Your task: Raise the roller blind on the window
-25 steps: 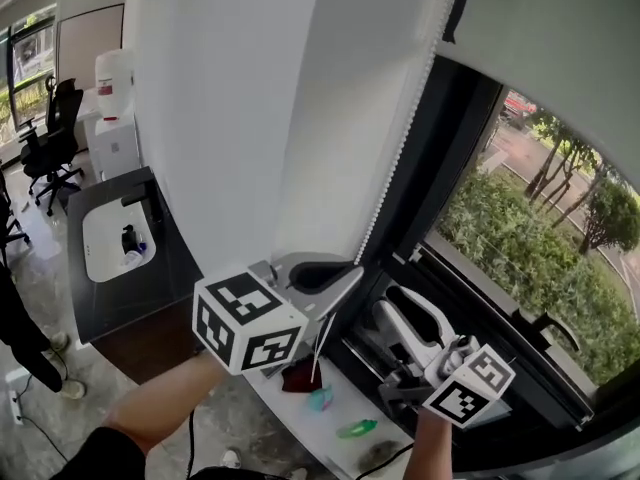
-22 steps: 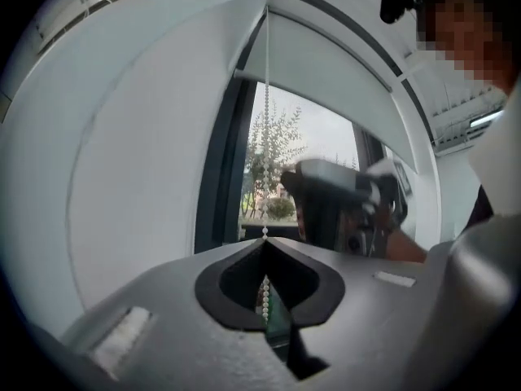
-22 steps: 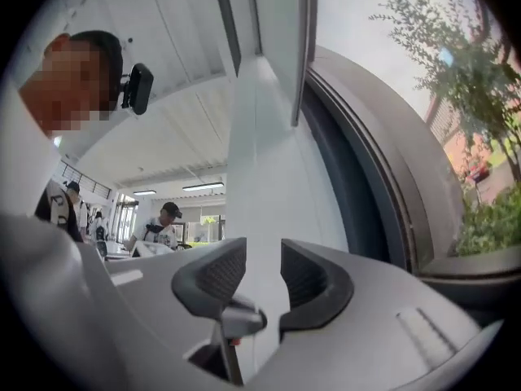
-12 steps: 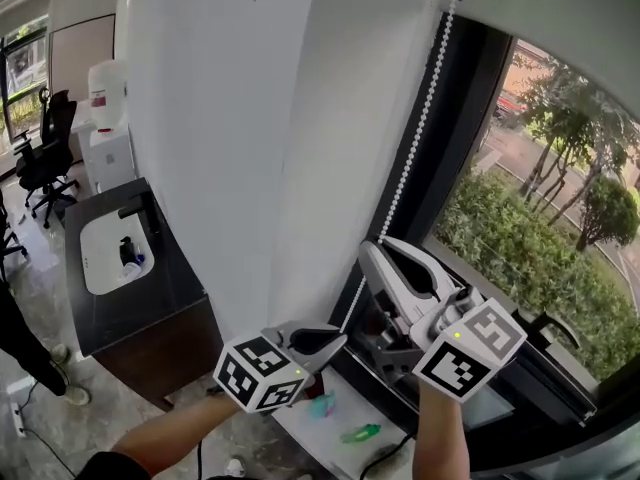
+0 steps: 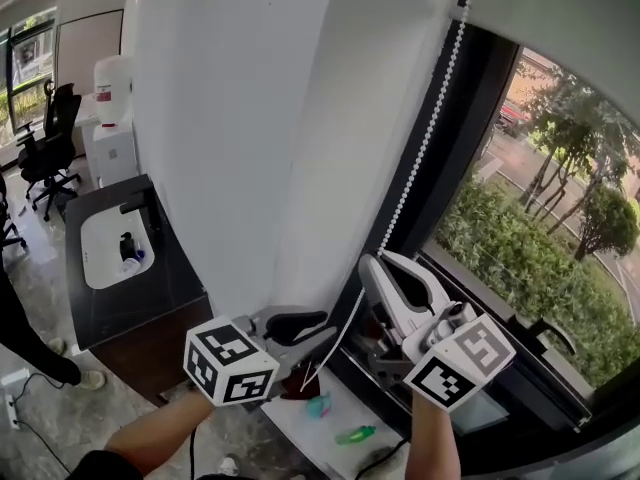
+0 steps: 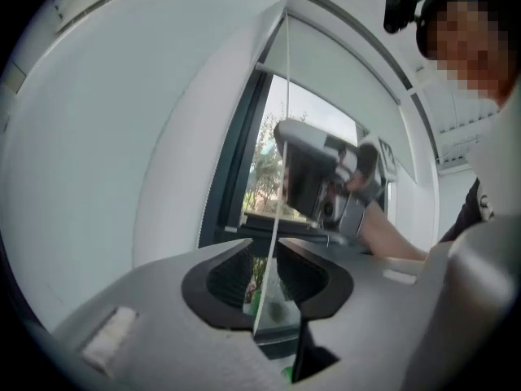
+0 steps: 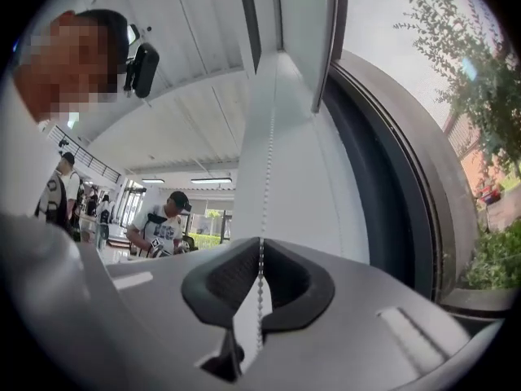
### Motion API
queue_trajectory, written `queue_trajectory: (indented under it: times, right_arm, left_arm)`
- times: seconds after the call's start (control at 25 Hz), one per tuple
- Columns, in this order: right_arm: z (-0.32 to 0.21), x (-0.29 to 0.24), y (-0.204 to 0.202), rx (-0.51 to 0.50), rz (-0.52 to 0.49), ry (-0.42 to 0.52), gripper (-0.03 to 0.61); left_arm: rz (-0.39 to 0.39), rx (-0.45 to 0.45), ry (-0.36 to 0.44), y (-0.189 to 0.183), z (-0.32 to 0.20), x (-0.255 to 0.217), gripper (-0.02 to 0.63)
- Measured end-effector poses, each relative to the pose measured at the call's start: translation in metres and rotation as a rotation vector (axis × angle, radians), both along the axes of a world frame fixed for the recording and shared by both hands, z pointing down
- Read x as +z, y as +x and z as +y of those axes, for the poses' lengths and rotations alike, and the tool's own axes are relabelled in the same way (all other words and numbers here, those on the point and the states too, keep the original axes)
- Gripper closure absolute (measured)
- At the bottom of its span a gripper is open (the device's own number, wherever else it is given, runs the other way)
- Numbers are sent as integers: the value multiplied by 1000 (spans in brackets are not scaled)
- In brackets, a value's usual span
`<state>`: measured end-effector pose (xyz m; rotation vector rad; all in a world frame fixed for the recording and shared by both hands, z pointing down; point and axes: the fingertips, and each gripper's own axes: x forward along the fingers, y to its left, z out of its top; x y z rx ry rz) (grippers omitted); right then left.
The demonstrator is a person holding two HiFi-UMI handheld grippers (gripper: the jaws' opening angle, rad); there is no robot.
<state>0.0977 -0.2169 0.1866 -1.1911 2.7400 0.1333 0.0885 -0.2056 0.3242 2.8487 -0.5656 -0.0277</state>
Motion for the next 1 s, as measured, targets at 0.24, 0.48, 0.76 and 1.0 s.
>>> queue_trajectory:
  times: [0.24, 0.48, 0.76, 1.0]
  right_arm:
    - [1, 48, 3, 29, 28, -54, 560]
    - [5, 50, 15, 84, 73, -46, 560]
    - [7, 83, 11, 84, 146, -98, 560]
    - [9, 146, 3, 76, 201, -213, 560]
  left_arm:
    - [120, 7, 101, -6, -7, -78, 517]
    - [51, 23, 196, 5, -8, -101, 516]
    - [77, 53, 231, 23, -6, -121, 515]
    - [71, 36, 234, 26, -10, -123, 518]
